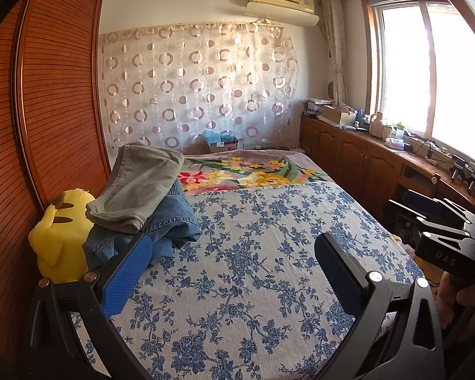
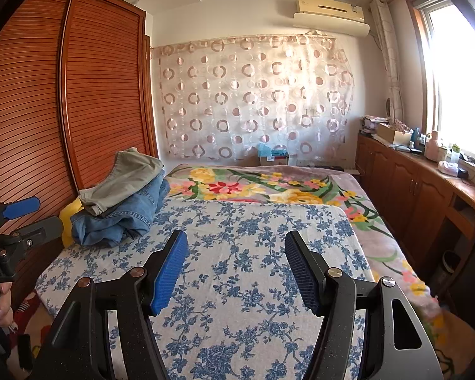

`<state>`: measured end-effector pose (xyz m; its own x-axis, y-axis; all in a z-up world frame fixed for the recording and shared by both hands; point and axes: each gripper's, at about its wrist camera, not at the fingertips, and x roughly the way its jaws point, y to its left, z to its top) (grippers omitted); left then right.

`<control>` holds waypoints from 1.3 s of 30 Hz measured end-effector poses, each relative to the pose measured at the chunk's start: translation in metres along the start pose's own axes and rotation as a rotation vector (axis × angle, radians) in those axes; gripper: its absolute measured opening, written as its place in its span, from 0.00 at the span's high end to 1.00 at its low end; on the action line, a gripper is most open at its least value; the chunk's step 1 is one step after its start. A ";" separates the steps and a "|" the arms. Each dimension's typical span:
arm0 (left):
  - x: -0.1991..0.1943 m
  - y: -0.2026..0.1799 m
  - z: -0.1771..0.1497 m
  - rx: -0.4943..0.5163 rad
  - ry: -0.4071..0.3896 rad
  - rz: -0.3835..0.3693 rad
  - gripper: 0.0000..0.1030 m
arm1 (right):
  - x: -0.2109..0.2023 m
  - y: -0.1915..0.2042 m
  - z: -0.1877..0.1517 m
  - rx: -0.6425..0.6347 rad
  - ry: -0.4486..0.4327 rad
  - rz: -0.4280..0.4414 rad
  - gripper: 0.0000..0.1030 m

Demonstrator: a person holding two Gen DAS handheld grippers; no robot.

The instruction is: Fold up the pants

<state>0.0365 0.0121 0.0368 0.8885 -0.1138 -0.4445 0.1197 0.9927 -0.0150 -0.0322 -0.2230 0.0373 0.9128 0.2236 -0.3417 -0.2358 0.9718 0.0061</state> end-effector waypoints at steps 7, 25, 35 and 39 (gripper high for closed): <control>0.000 0.000 0.000 0.001 0.000 0.002 0.00 | -0.001 0.000 0.000 -0.001 -0.002 0.001 0.36; 0.000 0.000 0.000 0.000 -0.001 0.001 0.00 | -0.001 0.001 0.000 0.001 -0.005 0.001 0.36; 0.000 0.000 0.000 0.002 -0.002 -0.001 0.00 | -0.003 0.004 0.001 0.001 -0.013 -0.008 0.36; -0.001 -0.001 0.000 0.002 -0.004 0.002 0.00 | -0.005 0.005 0.000 0.004 -0.016 -0.009 0.36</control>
<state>0.0356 0.0115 0.0368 0.8904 -0.1120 -0.4411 0.1189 0.9928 -0.0122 -0.0381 -0.2190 0.0386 0.9200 0.2158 -0.3271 -0.2262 0.9741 0.0063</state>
